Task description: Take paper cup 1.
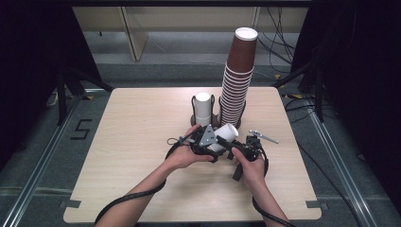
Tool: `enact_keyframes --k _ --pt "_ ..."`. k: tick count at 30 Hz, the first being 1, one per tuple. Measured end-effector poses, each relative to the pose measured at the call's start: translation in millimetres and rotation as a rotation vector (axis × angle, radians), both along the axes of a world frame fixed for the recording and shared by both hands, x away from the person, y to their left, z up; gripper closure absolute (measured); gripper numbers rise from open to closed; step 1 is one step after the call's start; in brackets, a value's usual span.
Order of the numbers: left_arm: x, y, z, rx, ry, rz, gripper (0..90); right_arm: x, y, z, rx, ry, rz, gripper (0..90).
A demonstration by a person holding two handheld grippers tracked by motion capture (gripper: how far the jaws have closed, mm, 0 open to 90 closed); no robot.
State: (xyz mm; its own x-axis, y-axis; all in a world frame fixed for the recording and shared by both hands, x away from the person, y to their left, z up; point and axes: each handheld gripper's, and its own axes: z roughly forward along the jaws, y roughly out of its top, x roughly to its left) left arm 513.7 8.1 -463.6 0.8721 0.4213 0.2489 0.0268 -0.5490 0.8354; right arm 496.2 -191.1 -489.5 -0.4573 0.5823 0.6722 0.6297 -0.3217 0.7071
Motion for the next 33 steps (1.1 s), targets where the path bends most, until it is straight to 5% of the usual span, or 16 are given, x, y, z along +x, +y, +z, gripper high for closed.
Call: enact_keyframes --k 8,9,14,16,17,31,33 --pt "0.2 1.7 1.3 0.019 -0.005 -0.001 26.4 -0.4 1.0 1.3 -0.011 0.003 -0.011 22.7" --pt "1.0 2.6 1.7 0.036 -0.01 -0.002 26.9 -1.9 2.7 3.0 0.005 0.032 -0.016 20.3" --pt "-0.9 2.2 0.8 0.038 0.003 -0.006 28.5 -0.5 3.5 3.4 -0.03 -0.006 0.014 12.9" --pt "-1.1 2.5 0.9 0.039 0.005 -0.005 28.9 -2.3 5.7 6.0 -0.023 0.023 0.006 10.3" --pt "-1.1 2.7 1.1 0.039 0.007 -0.006 29.2 -0.6 4.0 4.3 -0.042 -0.015 0.013 9.2" --pt "3.0 12.8 7.9 0.056 0.022 -0.001 29.7 -7.9 -3.8 13.2 -0.103 -0.021 0.072 5.1" --pt "3.3 15.5 9.6 0.071 0.028 -0.001 29.8 -6.8 -8.2 12.3 -0.147 -0.072 0.083 5.7"
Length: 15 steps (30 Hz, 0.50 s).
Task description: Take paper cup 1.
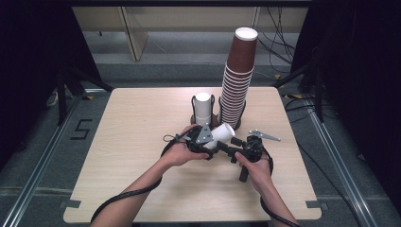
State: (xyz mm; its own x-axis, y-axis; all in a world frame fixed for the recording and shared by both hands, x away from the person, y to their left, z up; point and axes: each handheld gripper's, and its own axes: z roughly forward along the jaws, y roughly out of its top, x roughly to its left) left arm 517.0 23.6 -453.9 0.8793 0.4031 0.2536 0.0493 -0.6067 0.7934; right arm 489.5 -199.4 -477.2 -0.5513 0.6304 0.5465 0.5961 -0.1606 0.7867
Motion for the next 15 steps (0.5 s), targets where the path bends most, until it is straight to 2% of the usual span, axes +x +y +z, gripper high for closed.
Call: enact_keyframes --k 6,7,8,9,10,11,14,15 --pt "0.6 8.0 3.1 0.013 0.003 -0.005 29.9 -1.7 -12.4 3.2 -0.075 -0.047 0.02 9.7" --pt "0.4 9.4 3.3 0.014 0.003 -0.003 30.0 -3.6 -14.0 4.4 -0.08 -0.037 0.023 10.7" --pt "0.8 11.1 3.8 0.018 0.002 -0.008 30.1 -2.1 -17.4 3.3 -0.113 -0.078 0.025 13.1" --pt "0.8 12.7 4.6 0.022 0.006 -0.009 30.1 -4.5 -19.2 5.0 -0.102 -0.058 0.019 14.6" --pt "0.8 14.3 5.1 0.024 0.005 -0.009 30.2 -3.5 -22.9 4.6 -0.118 -0.076 0.023 14.7" --pt "0.8 15.7 5.9 0.026 0.01 -0.009 30.2 -4.0 -24.4 4.2 -0.13 -0.07 0.007 14.7" --pt "0.8 19.4 8.1 0.034 0.014 -0.011 30.3 -2.8 -32.6 3.9 -0.2 -0.117 0.025 14.8" --pt "1.0 20.5 8.6 0.035 0.013 -0.015 30.3 -4.7 -32.7 4.2 -0.198 -0.086 0.025 14.8"
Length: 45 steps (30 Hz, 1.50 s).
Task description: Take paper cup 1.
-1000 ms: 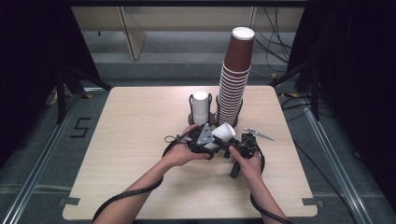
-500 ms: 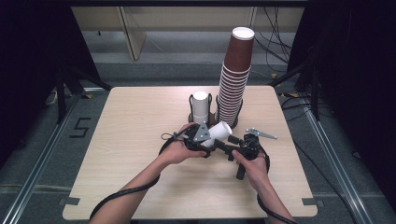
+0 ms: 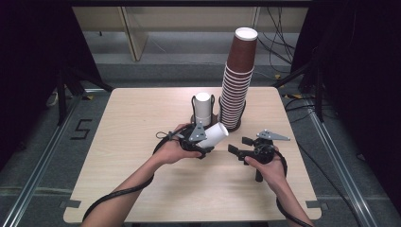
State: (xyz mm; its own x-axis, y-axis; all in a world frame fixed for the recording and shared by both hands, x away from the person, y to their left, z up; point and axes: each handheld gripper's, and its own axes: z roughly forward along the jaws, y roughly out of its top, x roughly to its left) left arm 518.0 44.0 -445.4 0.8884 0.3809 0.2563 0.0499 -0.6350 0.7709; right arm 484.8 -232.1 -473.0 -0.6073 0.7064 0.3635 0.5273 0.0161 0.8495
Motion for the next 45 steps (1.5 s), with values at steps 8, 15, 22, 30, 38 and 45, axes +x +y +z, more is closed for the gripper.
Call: enact_keyframes --k 8,15,22,30,38,45 --pt "-0.6 4.9 4.2 0.016 0.01 -0.021 30.6 5.6 -13.2 0.3 -0.129 -0.046 0.048 16.3" --pt "-0.7 8.9 9.8 0.047 0.019 -0.039 30.8 11.7 -17.5 0.9 -0.243 -0.082 0.12 18.3" --pt "-1.0 13.5 15.4 0.069 0.019 -0.044 31.1 15.2 -18.4 -2.9 -0.301 -0.061 0.157 18.6" --pt "-0.2 16.0 18.7 0.092 0.031 -0.049 31.3 15.8 -18.7 -4.1 -0.316 -0.057 0.17 18.5" --pt "0.1 16.7 22.2 0.12 0.031 -0.063 31.3 18.8 -21.8 -3.8 -0.338 -0.065 0.191 18.6" --pt "0.3 17.9 23.4 0.126 0.031 -0.07 31.3 20.1 -22.4 -4.1 -0.348 -0.062 0.211 18.8"
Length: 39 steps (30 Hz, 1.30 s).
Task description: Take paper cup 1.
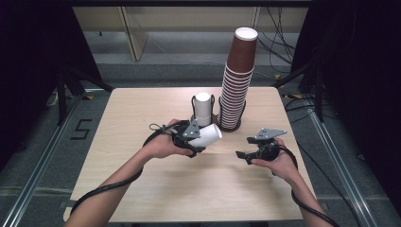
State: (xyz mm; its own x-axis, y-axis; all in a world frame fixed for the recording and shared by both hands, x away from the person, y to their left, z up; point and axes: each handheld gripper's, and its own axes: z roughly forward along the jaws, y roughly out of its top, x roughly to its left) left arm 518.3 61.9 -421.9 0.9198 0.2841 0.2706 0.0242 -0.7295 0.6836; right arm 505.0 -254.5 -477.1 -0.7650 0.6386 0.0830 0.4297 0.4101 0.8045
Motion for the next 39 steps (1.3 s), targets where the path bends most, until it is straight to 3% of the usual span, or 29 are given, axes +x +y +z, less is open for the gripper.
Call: enact_keyframes --k 10,16,17,22,31,34,35,39 --pt "-0.8 1.7 -0.7 0.018 0.001 -0.011 31.2 0.6 0.4 -1.9 -0.001 -0.003 0.016 19.2" --pt "-1.0 2.7 -1.5 0.027 0.004 -0.017 31.2 2.2 0.5 -0.4 -0.012 -0.038 0.04 19.5" --pt "-1.2 2.7 -1.5 0.027 0.004 -0.017 31.2 1.1 1.3 -0.4 -0.006 -0.017 0.038 19.4" --pt "-1.6 2.9 -1.7 0.019 0.0 -0.015 31.1 1.0 2.3 0.4 0.0 -0.015 0.038 19.5" --pt "-3.8 2.3 -4.0 0.016 -0.005 -0.019 30.8 1.7 4.7 0.1 0.013 -0.041 0.058 19.5" --pt "-5.1 2.5 -5.7 0.016 -0.006 -0.026 30.8 -0.2 7.3 1.8 0.048 -0.036 0.077 20.3" --pt "-5.7 2.5 -6.9 0.02 -0.006 -0.027 30.8 1.1 7.0 2.9 0.033 -0.06 0.103 21.5" --pt "-7.1 2.3 -9.5 0.029 -0.002 -0.03 30.7 0.7 12.2 8.6 0.001 -0.036 0.136 22.9"
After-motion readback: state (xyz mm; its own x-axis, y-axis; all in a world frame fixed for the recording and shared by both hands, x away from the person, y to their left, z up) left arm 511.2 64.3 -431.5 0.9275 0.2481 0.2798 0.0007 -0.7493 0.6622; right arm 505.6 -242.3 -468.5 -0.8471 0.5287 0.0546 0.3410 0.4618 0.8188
